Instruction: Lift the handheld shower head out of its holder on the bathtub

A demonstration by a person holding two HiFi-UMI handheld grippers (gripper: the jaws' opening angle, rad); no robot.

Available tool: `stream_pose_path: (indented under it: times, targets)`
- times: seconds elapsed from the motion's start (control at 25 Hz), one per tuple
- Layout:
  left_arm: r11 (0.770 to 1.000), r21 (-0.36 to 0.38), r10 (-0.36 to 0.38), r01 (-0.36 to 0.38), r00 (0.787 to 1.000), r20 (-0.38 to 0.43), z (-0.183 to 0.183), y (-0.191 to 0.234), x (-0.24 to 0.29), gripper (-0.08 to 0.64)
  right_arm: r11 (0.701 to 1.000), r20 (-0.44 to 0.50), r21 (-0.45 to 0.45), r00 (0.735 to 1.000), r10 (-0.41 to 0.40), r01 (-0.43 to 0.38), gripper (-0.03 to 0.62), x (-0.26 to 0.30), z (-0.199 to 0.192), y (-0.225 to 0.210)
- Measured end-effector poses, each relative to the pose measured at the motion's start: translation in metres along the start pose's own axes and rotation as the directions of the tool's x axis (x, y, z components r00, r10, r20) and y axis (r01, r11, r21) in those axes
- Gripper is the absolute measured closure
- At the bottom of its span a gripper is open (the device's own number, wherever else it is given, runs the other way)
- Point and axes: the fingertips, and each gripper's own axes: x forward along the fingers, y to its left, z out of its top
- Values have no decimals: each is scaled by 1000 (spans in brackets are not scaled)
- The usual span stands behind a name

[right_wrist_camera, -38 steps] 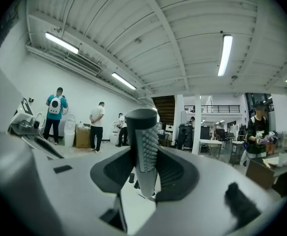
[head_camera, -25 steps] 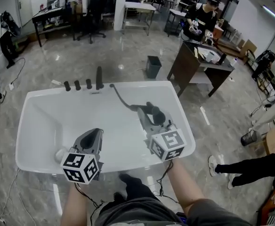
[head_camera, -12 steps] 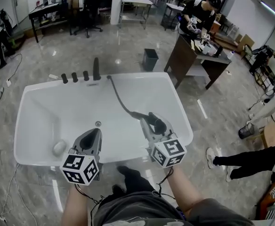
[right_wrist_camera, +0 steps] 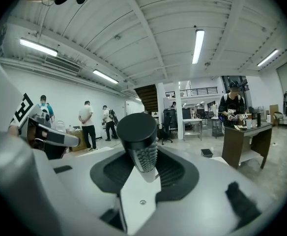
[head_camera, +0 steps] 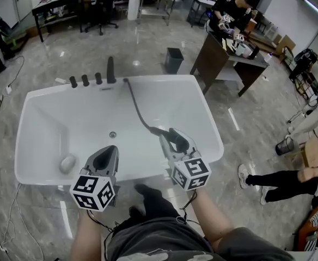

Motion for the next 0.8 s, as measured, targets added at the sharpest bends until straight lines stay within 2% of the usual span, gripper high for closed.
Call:
stream_pose_path:
  times: [0.8]
  targets:
    - [1000,-13,4,-4,1000,2,-3,-5,5,538,1000,-12,-3,1000,-3,3,449,-7,-1,-9]
